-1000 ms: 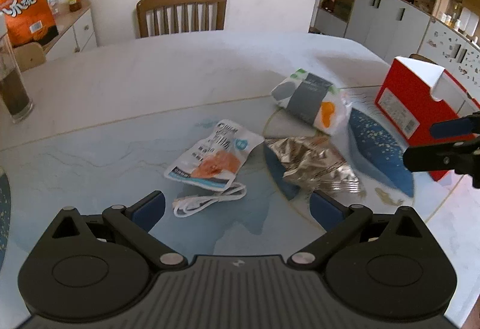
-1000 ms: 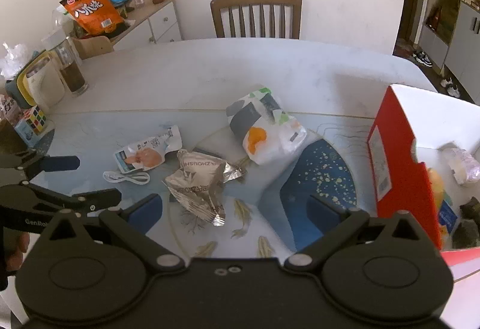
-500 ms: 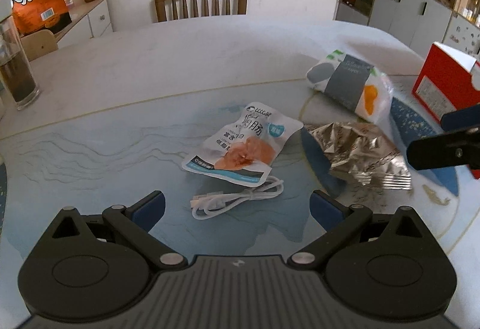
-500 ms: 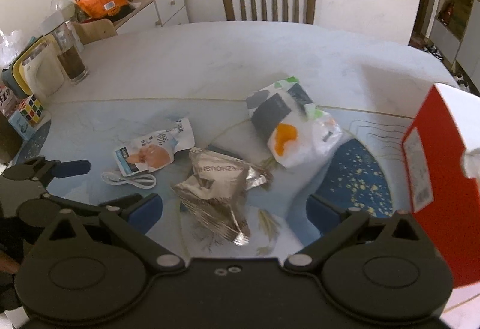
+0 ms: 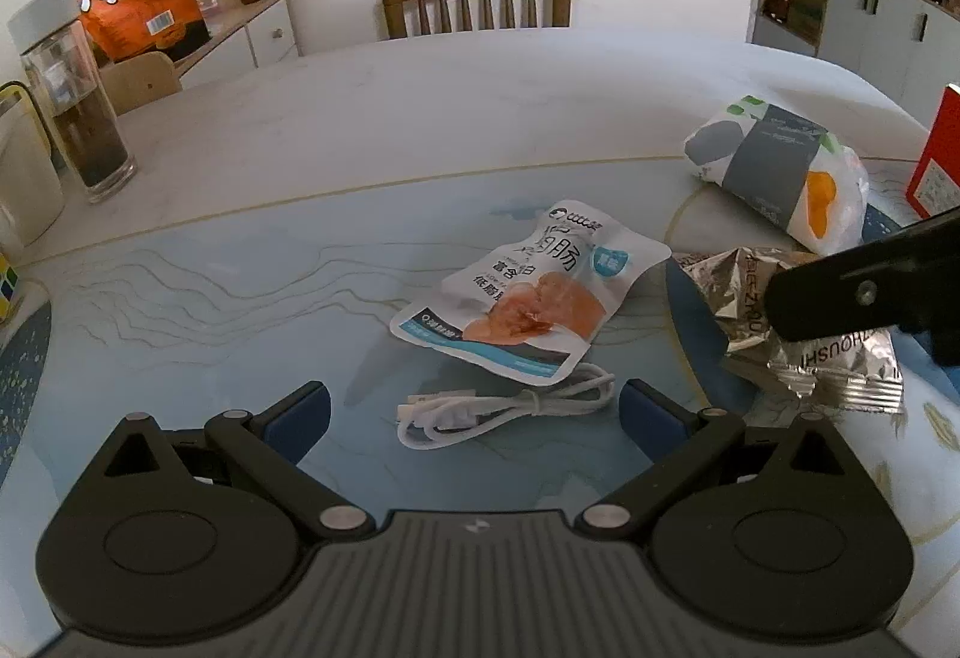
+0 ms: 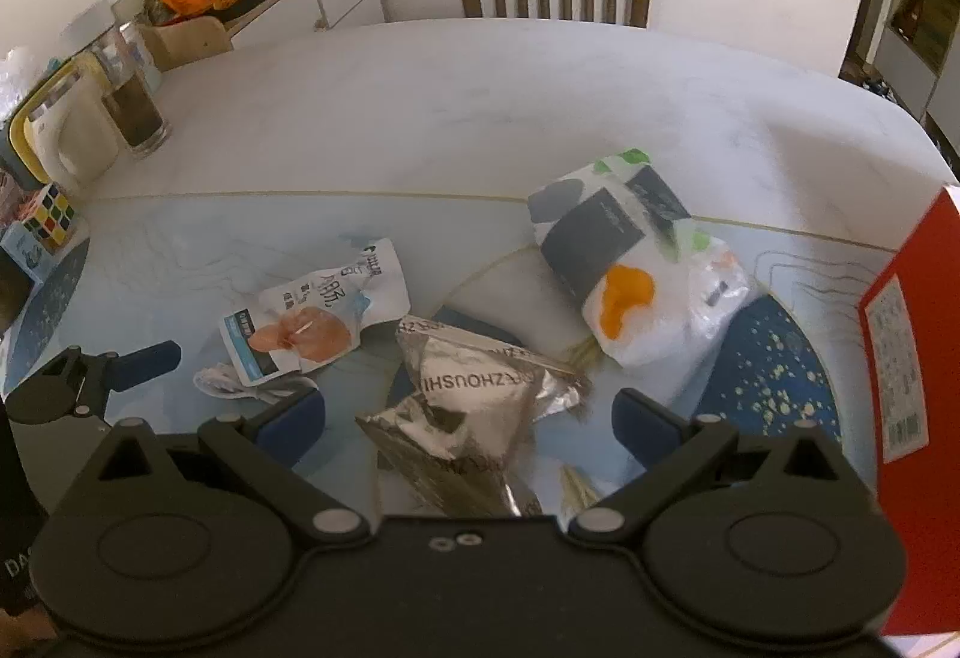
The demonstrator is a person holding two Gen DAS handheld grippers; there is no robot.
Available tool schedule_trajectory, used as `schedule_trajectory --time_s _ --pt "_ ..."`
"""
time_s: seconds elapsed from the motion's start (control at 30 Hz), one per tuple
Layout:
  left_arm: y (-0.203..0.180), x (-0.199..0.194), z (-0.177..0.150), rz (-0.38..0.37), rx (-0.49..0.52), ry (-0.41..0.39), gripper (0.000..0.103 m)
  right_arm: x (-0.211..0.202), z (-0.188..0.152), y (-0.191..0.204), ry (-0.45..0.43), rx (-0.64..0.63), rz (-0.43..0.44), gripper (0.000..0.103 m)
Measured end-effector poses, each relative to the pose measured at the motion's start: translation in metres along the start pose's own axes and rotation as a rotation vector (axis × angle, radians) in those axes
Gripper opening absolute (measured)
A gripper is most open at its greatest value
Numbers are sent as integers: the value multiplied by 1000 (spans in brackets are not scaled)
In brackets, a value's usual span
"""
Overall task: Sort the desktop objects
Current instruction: 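Reach the right tool down to the silver foil ZHOUSHI bag, then close the right tool on the silver foil bag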
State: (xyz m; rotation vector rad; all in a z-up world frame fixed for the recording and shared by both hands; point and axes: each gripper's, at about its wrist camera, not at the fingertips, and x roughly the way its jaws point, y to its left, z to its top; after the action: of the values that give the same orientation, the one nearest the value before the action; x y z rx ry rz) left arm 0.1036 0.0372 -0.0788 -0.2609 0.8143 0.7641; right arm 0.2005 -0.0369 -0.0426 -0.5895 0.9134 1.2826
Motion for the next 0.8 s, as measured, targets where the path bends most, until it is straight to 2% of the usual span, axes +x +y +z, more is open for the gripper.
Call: schedule_trajectory --time_s 0.1,0.27,0.4,0.57,0.67,0.8 --pt "-4 2 3 -2 6 0 103 6 2 4 21 -14 2 103" --pt "0 6 5 -27 -56 23 103 14 5 8 51 -22 3 102" --pt "-1 6 6 -21 -63 31 103 21 9 8 65 -15 -9 101" --pt "-2 7 8 -28 -61 43 102 33 11 4 95 14 -18 95" --pt "-2 6 8 -40 -59 40 98 38 10 3 112 18 -17 90" --pt "1 1 8 -82 -69 32 86 43 8 3 134 22 -14 83"
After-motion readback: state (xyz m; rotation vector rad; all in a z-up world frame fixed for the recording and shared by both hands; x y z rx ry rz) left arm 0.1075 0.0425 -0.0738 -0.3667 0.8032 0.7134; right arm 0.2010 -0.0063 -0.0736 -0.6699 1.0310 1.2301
